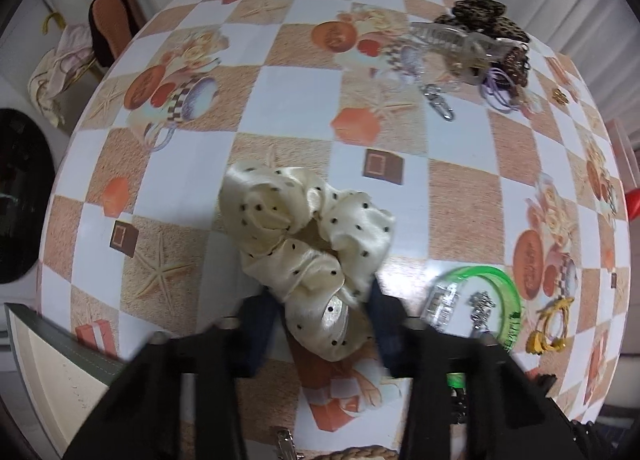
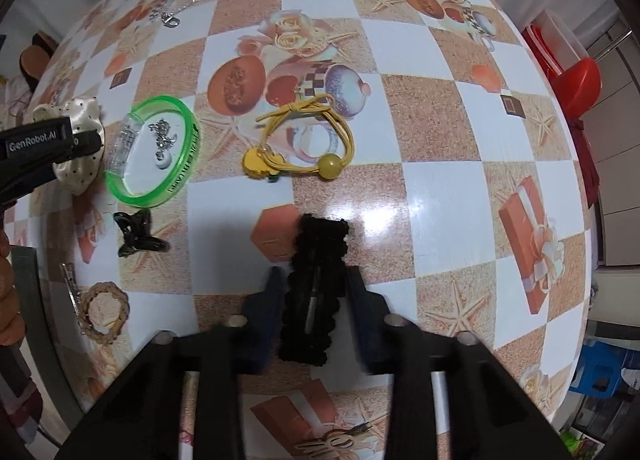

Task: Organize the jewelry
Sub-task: 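Grasp the black beaded clip with the right tool while the left tool grasps the cream scrunchie, then carry the scrunchie and clip to the white tray and release both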

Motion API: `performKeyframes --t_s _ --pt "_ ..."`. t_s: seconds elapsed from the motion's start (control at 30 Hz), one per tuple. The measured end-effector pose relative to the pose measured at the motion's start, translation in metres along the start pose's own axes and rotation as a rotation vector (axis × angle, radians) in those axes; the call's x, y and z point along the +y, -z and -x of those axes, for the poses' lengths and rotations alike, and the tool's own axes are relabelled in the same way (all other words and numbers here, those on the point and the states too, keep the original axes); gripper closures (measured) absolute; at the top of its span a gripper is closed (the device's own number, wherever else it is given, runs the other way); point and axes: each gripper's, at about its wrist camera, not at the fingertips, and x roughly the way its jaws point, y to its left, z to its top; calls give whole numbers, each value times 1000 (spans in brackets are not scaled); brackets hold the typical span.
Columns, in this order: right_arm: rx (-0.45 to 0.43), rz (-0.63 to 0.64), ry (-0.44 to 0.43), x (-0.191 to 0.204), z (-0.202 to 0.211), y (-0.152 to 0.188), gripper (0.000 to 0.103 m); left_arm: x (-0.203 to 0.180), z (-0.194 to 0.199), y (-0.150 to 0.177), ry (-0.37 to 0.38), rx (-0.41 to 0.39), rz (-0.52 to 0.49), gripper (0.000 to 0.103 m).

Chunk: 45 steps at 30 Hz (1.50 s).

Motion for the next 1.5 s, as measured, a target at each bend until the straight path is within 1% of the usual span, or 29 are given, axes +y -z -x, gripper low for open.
performKeyframes --t_s 0.03,0.07,0.1,0.23,0.43,0.57,0.7,0.77,0.8,0.83,1.03,1.13,1.4,1.5 --pt "2 -1 -3 -1 -1 -1 71 1 3 0 5 1 -4 68" --pt "3 -1 -3 -2 -1 -1 71 1 5 0 13 -2 -7 76" --pt "4 -5 -7 3 0 0 71 -1 8 2 21 -3 -11 77" --pt "4 -47 -61 -10 6 3 71 -2 28 10 30 -28 -20 77" --pt "-15 -52 -126 -16 26 0 71 3 60 27 51 -72 -38 77" --pt "-27 -49 -162 -17 41 -6 71 18 86 49 69 -98 -22 77" --pt "-44 -32 -187 2 55 -10 71 37 108 68 76 -116 5 77" --pt "-56 -12 -204 12 59 -7 71 48 118 78 72 -122 23 77" --pt "-62 2 -214 6 69 5 71 56 124 85 70 -126 36 77" --pt "-67 15 -222 10 73 7 71 63 128 90 65 -128 46 77" --pt "-84 116 -275 53 95 17 71 110 145 122 25 -129 127 77" --pt "-83 184 -308 87 101 22 71 138 147 140 -5 -122 171 77" --pt "-65 370 -390 187 106 40 71 207 133 182 -80 -69 296 77" --pt "-32 415 -421 224 99 46 71 225 123 195 -107 -50 320 77"
